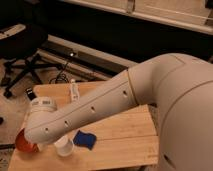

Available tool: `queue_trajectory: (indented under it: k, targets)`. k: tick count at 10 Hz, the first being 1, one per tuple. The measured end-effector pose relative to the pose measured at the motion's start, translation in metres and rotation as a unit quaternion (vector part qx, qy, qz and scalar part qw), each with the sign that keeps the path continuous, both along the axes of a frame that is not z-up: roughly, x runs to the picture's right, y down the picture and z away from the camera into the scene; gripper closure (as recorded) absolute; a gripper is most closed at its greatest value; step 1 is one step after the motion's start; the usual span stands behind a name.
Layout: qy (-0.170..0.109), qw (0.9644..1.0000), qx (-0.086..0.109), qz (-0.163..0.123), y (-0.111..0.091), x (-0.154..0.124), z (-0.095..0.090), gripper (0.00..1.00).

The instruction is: Place the ceramic cup over the eraser

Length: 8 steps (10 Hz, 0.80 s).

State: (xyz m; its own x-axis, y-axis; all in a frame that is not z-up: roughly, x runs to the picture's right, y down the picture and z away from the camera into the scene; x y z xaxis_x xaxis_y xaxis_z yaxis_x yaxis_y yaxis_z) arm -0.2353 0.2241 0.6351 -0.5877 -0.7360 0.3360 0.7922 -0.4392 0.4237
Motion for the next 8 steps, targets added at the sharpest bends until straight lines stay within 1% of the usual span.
queue_trajectory:
  k: [2,3,6,7,8]
  targets:
    - [0.003,0.9999,-0.013,-0.01,0.015,-0.005,0.014,0.2]
    - [0.008,0.9999,-0.012,-0.006,0.016,-0.003,0.024,0.2]
    - [0.028,0.9993,0.004,0.025,0.0,0.013,0.052,0.2]
    - [0.033,0.9989,0.006,0.032,-0.002,0.017,0.059,0.2]
    - [0.036,0.9987,0.002,0.036,0.0,0.019,0.065,0.2]
